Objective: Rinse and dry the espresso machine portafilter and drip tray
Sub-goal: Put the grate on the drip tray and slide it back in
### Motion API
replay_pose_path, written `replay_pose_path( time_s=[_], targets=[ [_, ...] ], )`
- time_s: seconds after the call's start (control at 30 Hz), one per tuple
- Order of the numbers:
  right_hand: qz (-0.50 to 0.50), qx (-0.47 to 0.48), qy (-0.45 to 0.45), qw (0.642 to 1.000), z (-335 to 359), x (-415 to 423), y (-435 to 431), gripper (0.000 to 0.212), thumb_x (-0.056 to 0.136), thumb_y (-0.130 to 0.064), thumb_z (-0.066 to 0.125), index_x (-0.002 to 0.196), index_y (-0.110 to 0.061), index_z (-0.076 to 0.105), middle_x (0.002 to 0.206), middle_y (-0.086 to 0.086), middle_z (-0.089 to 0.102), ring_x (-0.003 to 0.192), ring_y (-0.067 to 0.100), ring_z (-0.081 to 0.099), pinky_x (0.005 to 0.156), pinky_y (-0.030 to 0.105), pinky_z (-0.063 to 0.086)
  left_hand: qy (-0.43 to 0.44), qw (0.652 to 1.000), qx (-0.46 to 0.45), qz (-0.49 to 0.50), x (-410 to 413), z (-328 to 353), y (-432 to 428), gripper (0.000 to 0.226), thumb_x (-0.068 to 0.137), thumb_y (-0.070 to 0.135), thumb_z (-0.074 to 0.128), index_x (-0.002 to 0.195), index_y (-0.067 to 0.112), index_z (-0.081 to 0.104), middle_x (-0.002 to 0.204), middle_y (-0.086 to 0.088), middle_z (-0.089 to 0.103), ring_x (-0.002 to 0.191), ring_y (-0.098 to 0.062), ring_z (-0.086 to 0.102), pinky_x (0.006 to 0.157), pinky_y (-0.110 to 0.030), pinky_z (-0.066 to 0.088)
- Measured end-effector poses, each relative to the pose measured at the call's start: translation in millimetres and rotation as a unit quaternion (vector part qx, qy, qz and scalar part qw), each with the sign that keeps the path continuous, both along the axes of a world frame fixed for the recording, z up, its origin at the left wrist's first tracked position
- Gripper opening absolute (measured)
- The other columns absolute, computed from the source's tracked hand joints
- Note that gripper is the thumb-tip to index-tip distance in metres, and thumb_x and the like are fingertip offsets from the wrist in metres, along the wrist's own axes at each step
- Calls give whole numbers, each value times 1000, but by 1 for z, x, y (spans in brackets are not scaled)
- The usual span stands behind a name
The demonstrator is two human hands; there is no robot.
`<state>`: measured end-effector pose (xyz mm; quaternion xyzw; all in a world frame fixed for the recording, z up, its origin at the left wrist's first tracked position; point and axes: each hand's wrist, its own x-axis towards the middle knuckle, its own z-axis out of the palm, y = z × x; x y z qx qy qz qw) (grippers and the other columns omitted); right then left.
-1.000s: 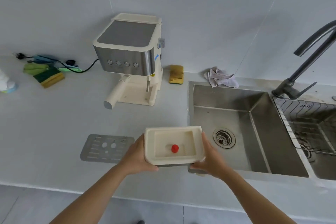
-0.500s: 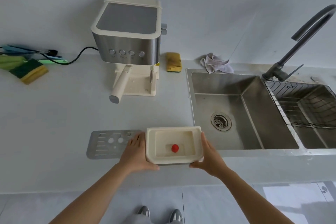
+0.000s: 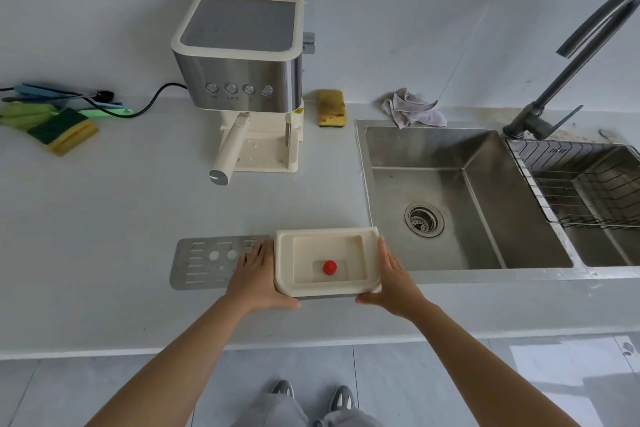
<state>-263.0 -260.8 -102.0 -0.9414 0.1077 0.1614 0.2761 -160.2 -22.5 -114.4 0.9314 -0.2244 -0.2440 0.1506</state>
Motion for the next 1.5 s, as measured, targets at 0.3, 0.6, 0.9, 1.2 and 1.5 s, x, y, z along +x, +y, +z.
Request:
replay_pose_path(
  time_s=[0.3, 0.6, 0.9, 1.2, 1.5],
  targets=[
    [16, -16, 1, 1000, 31, 26, 11, 127, 69, -48, 74, 145, -7, -18, 157, 8, -16, 145, 25, -13, 118, 37, 0, 19, 999, 41, 2, 7, 12, 31, 126, 67, 58, 70, 147, 10, -13, 157, -6, -15, 145, -20, -12, 118, -40, -1],
    [141, -9, -11, 990, 59, 99, 99, 95, 77, -38, 72, 148, -14, 14, 154, 6, 20, 142, 25, 17, 114, 36, 21, 29, 995, 64, 70, 48, 32, 107, 112, 65, 38, 80, 149, 13, 9, 158, -6, 11, 144, -23, 16, 115, -39, 24],
    [234, -156, 72, 957, 36, 143, 164, 87, 65, -42, 78, 133, -9, 34, 133, 8, 43, 122, 26, 41, 98, 34, 37, 37, 991, 128, -7, 79, 32, 122, 104, 64, 34, 82, 144, 10, 20, 148, -7, 27, 136, -24, 26, 109, -37, 32],
    [257, -265, 89, 925, 16, 148, 182, 95, 59, -50, 80, 130, -8, 32, 128, 7, 40, 118, 25, 39, 94, 33, 34, -31, 971, 210, -113, 91, 22, 117, 95, 56, 45, 81, 129, 11, 30, 131, -5, 34, 122, -23, 35, 97, -35, 33],
    [235, -256, 97, 933, 15, 149, 182, 101, 53, -52, 82, 128, -7, 30, 126, 7, 37, 115, 26, 38, 94, 32, 34, -57, 967, 211, -131, 96, 23, 113, 98, 50, 48, 83, 126, 13, 33, 126, -3, 34, 119, -22, 34, 96, -33, 30]
  ],
)
